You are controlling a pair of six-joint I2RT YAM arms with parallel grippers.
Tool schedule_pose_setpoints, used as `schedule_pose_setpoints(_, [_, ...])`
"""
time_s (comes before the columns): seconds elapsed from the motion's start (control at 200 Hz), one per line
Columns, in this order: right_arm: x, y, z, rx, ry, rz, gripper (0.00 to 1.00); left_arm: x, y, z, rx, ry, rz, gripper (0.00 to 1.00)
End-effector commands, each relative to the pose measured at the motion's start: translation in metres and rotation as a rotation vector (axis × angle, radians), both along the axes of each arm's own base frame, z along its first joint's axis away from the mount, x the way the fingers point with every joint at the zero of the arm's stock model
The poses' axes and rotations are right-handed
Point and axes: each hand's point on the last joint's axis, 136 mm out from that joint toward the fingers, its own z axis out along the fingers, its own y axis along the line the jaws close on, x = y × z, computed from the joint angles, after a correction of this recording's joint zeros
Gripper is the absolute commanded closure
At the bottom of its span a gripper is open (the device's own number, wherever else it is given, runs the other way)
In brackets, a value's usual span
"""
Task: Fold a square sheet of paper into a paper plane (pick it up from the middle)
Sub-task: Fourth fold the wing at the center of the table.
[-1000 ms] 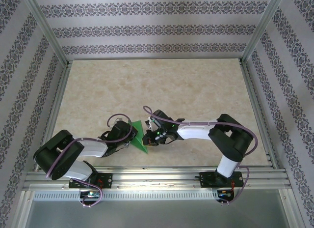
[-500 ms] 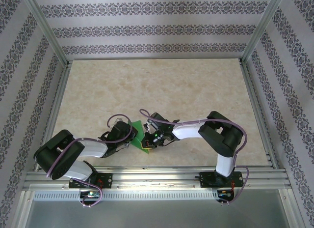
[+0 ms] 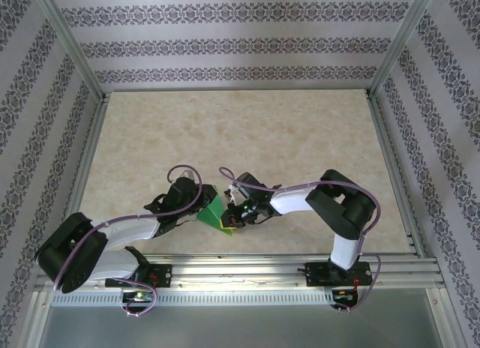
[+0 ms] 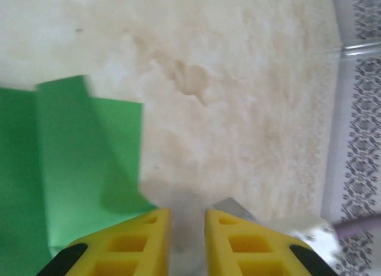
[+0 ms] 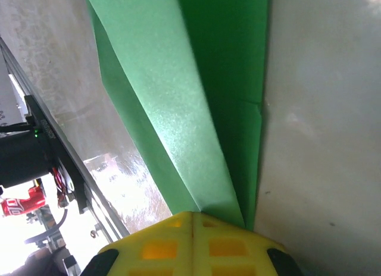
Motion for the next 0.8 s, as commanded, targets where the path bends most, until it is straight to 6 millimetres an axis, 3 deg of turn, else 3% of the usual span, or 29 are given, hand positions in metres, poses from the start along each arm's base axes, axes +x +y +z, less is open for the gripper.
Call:
schedule_pose_setpoints(0.0, [-0.017,-0.039,-0.044,-0.195,0.085,-0.020,1.00,-0.020,-0.005,-0.004,0.077,0.026,-0.106,0.82])
schedule_pose_setpoints(0.175, [-0.012,-0.038,-0.041,-0.186,0.081,-0.032,1.00,-0.044,-0.006,-0.025,0.095,0.111,-0.185,0.92])
schedule_pose_setpoints(0.375, [-0.011,-0.038,-0.043,-0.192,0.084,-0.038,1.00,-0.039,-0.015,-0.022,0.069,0.071,-0.215,0.92])
schedule_pose_setpoints(0.679, [-0.010,-0.040,-0.044,-0.200,0.085,-0.043,1.00,-0.036,-0.029,-0.041,0.032,0.103,-0.244,0.92])
schedule_pose_setpoints(0.794, [-0.010,-0.042,-0.045,-0.210,0.080,-0.041,1.00,-0.037,-0.021,-0.059,0.088,0.169,-0.222,0.92])
